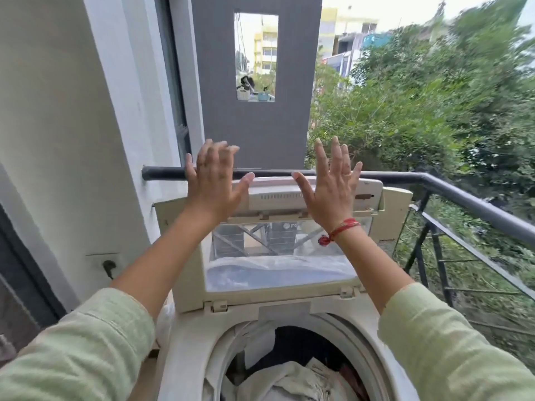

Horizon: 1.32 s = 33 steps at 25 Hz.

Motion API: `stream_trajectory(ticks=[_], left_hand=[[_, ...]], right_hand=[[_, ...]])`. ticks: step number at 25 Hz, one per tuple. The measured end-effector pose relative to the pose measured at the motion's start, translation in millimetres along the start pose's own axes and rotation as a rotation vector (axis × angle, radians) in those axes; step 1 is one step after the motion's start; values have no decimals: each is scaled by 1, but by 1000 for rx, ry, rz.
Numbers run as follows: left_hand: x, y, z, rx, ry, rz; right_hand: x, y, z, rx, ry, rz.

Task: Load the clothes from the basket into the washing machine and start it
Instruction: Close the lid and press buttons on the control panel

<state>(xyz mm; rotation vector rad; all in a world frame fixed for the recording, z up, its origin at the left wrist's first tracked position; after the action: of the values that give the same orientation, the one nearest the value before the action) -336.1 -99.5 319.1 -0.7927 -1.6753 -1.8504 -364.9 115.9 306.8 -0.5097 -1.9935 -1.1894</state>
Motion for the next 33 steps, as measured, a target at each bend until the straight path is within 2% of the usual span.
stream_trajectory(ticks=[4,8,12,21,25,28,33], left_hand=[[21,-36,-13,46,86,-213],[20,-52,-9,98,46,-338],[4,-31,0,97,-15,-286],[-147,50,51,86,-217,-238],[-227,56,73,103,-374,-222],[-286,42,84,101,-471,-274],[-357,3,88,57,-407,-573]], right_hand=[[21,-21,1,-47,12,-95],[26,-36,5,3,19,-241],[6,-27,0,-57,56,-331],[-135,87,-29,-98,295,-201],[-211,94,-26,-57,389,-419],[-271,84,-16,-35,366,-589],[-341,60,0,-54,228,-783]])
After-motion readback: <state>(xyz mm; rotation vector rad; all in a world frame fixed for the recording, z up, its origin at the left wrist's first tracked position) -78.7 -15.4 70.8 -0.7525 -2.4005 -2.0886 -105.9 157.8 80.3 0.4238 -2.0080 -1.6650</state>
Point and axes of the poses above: each hand's wrist, its own x-axis towards the middle knuckle, its own y-axis out of the back of the hand, z = x × y, the point moved 8 cm from there along x, towards the middle knuckle, and after that the axes turned 8 degrees about x, right-handed, at the moved point
